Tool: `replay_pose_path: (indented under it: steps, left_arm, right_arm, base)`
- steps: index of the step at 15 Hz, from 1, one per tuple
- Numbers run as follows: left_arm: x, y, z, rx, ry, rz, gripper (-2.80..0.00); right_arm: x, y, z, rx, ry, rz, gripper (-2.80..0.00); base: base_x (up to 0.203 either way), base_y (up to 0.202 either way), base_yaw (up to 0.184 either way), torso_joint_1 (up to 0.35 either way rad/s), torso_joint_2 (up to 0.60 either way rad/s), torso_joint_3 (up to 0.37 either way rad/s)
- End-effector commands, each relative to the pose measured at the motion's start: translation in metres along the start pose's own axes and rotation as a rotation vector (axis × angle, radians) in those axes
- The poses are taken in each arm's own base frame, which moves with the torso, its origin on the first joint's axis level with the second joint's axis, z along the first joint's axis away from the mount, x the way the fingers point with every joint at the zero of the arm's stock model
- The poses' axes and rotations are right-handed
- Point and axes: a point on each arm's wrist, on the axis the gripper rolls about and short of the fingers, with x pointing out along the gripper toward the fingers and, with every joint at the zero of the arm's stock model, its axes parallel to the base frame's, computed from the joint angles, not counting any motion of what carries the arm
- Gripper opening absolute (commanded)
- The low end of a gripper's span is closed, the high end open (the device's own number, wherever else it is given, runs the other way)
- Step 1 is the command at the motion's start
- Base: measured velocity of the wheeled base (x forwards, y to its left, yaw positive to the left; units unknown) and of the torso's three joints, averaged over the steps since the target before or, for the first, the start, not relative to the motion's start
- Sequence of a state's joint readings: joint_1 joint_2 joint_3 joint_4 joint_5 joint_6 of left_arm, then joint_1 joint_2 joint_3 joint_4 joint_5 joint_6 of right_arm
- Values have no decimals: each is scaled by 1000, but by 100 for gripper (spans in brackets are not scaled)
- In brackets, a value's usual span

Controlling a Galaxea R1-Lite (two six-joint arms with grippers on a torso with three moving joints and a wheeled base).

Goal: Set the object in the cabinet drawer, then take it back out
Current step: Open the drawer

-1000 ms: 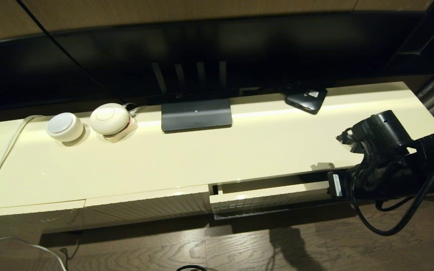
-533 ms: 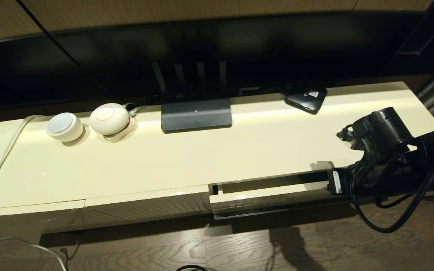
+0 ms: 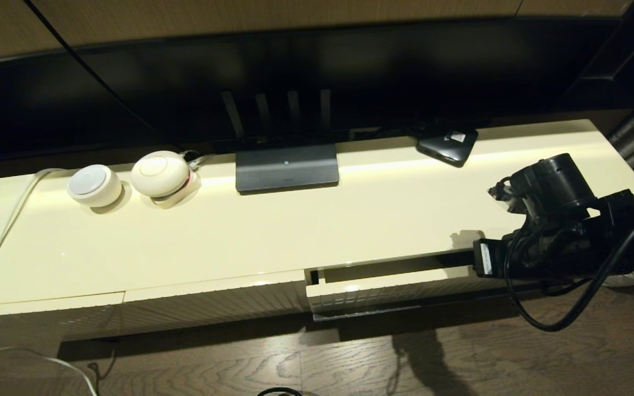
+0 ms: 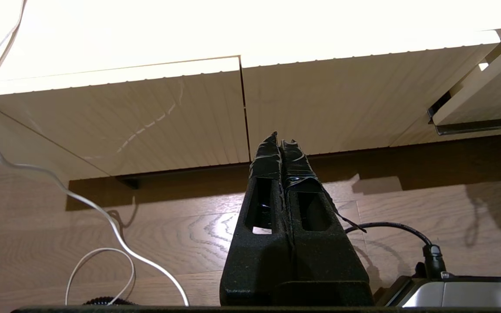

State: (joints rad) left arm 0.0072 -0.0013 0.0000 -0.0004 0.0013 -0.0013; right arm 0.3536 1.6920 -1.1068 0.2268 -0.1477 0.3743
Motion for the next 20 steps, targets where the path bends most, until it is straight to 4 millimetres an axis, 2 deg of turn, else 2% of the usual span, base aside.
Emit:
replay_pose_path:
  steps: [1, 7, 20]
  left_arm:
    - [0, 0, -1, 0, 3, 1, -280]
    - [0, 0, -1, 0, 4, 1, -280]
    - [0, 0, -1, 0, 3, 1, -280]
  right_arm:
    - [7, 3, 2, -1, -13, 7, -280]
    - [12, 5, 7, -26, -41, 9, -280]
    - [22, 3, -5, -41, 16, -9, -280]
  base:
    - [0, 0, 0, 0, 0, 0]
    - [0, 0, 0, 0, 0, 0]
    - [0, 0, 0, 0, 0, 0]
